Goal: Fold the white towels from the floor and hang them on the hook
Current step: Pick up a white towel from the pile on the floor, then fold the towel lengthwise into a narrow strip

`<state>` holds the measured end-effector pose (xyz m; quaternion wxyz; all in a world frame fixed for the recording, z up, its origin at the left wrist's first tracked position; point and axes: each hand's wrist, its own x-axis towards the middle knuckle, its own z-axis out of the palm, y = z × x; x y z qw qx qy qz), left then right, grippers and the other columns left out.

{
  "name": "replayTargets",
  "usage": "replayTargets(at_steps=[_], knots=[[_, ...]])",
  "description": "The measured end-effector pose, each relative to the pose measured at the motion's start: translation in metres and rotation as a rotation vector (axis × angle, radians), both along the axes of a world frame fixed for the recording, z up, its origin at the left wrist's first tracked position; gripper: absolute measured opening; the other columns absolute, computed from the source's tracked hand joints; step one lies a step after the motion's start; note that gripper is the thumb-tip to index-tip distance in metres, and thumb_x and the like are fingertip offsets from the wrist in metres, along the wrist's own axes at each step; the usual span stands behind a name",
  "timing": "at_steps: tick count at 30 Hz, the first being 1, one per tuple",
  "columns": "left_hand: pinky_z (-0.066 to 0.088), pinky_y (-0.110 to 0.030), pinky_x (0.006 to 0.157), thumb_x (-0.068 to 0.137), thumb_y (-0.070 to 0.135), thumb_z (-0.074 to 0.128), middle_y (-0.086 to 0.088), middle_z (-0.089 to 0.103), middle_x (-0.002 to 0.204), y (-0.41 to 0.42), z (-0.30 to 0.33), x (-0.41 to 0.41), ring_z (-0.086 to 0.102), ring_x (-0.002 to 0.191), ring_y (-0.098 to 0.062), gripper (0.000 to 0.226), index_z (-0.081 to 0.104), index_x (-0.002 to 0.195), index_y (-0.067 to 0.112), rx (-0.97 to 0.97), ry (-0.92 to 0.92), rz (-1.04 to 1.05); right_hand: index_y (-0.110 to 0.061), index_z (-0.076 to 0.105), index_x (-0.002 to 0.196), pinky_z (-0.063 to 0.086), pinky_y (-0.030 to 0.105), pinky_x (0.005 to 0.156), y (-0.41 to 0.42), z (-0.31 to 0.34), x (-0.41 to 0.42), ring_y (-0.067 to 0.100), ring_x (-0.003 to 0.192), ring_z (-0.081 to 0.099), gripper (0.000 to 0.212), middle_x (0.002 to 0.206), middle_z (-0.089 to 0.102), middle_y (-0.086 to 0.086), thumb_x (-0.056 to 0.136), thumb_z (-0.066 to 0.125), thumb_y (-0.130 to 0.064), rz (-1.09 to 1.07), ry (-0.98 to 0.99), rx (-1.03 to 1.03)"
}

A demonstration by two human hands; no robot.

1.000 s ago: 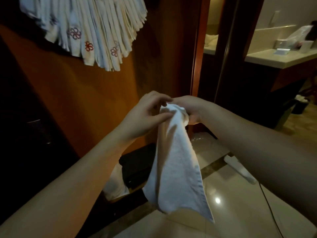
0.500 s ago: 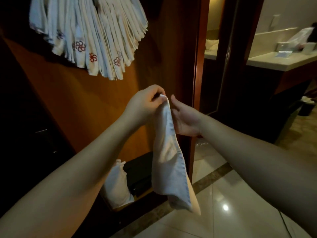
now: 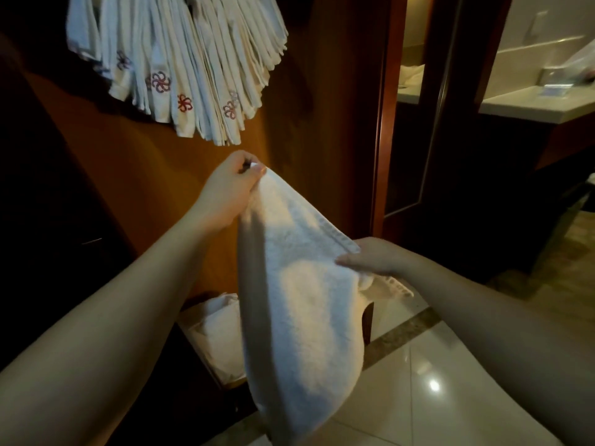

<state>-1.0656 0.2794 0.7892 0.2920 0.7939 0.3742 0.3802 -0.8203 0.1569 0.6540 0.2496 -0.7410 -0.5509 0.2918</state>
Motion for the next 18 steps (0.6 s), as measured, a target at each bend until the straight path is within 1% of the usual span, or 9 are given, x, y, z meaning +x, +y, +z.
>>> replayTargets(at_steps=[2, 4, 7, 8, 10, 12, 14, 16, 18], knots=[[0.041, -0.02, 0.066, 0.102, 0.035, 0.053, 0.015, 0.058, 0.094, 0.005, -0.002, -0.012, 0.057, 0.088, -0.003, 0.012, 0.056, 0.094, 0.043, 0.021, 0.027, 0.026, -0.041, 0.065, 0.08, 0.042, 0.023, 0.066, -0.002, -0.011, 0.014, 0.004, 0.081, 0.062, 0.024, 0.087, 0.067, -0.016, 0.089, 0.06, -0.063, -0.027, -0.115, -0.038], [0.04, -0.022, 0.064, 0.102, 0.035, 0.053, 0.013, 0.057, 0.091, 0.009, -0.005, -0.024, 0.056, 0.082, -0.004, 0.006, 0.056, 0.099, 0.039, 0.058, 0.066, 0.062, -0.037, 0.063, 0.082, 0.041, 0.024, 0.064, -0.004, -0.019, 0.028, 0.007, 0.08, 0.06, 0.023, 0.088, 0.065, -0.011, 0.095, 0.057, -0.055, -0.043, -0.214, -0.054], [0.038, -0.021, 0.064, 0.104, 0.032, 0.049, 0.012, 0.056, 0.092, 0.017, -0.008, -0.041, 0.054, 0.083, -0.003, 0.006, 0.053, 0.108, 0.029, 0.107, 0.045, 0.173, -0.028, 0.068, 0.098, 0.039, 0.024, 0.063, -0.009, -0.025, 0.048, 0.007, 0.08, 0.057, 0.023, 0.088, 0.063, -0.008, 0.1, 0.054, -0.046, -0.087, -0.303, -0.054], [0.037, -0.021, 0.063, 0.105, 0.032, 0.048, 0.013, 0.055, 0.093, 0.019, -0.008, -0.047, 0.053, 0.083, -0.002, 0.008, 0.052, 0.109, 0.027, 0.135, 0.045, 0.213, -0.025, 0.068, 0.104, 0.039, 0.024, 0.062, -0.011, -0.025, 0.053, 0.006, 0.079, 0.055, 0.024, 0.088, 0.061, -0.008, 0.101, 0.053, -0.043, -0.105, -0.323, -0.037], [0.036, -0.022, 0.061, 0.106, 0.031, 0.045, 0.009, 0.054, 0.092, 0.023, -0.009, -0.059, 0.051, 0.08, -0.002, 0.012, 0.051, 0.112, 0.023, 0.196, 0.063, 0.271, -0.02, 0.068, 0.106, 0.039, 0.024, 0.061, -0.014, -0.023, 0.062, 0.007, 0.076, 0.057, 0.024, 0.086, 0.062, -0.006, 0.102, 0.053, -0.038, -0.146, -0.322, 0.013], [0.036, -0.026, 0.061, 0.106, 0.032, 0.044, 0.007, 0.054, 0.093, 0.027, -0.012, -0.069, 0.051, 0.079, -0.007, 0.017, 0.051, 0.114, 0.019, 0.225, 0.062, 0.292, -0.023, 0.067, 0.104, 0.041, 0.021, 0.057, -0.017, -0.019, 0.064, 0.009, 0.07, 0.064, 0.021, 0.083, 0.068, -0.002, 0.103, 0.052, -0.037, -0.202, -0.255, 0.057], [0.038, -0.028, 0.059, 0.104, 0.034, 0.045, 0.01, 0.054, 0.09, 0.028, -0.016, -0.075, 0.052, 0.078, -0.007, 0.016, 0.051, 0.112, 0.021, 0.188, 0.029, 0.31, -0.025, 0.066, 0.102, 0.042, 0.022, 0.056, -0.018, -0.01, 0.059, 0.011, 0.068, 0.067, 0.024, 0.082, 0.07, 0.001, 0.104, 0.047, -0.04, -0.221, -0.23, 0.097], [0.045, -0.028, 0.055, 0.101, 0.038, 0.046, 0.011, 0.056, 0.09, 0.023, -0.025, -0.077, 0.057, 0.078, -0.007, 0.016, 0.051, 0.109, 0.025, 0.089, -0.044, 0.327, -0.024, 0.065, 0.104, 0.048, 0.027, 0.059, -0.018, 0.0, 0.046, 0.016, 0.07, 0.068, 0.029, 0.082, 0.07, 0.003, 0.105, 0.042, -0.043, -0.197, -0.227, 0.122], [0.053, -0.03, 0.053, 0.1, 0.041, 0.049, 0.004, 0.063, 0.095, 0.015, -0.038, -0.076, 0.065, 0.077, -0.012, 0.016, 0.055, 0.104, 0.027, -0.067, -0.185, 0.298, -0.031, 0.058, 0.119, 0.054, 0.032, 0.064, -0.022, 0.014, 0.026, 0.015, 0.067, 0.069, 0.025, 0.074, 0.07, 0.002, 0.104, 0.04, -0.043, -0.152, -0.18, 0.158]])
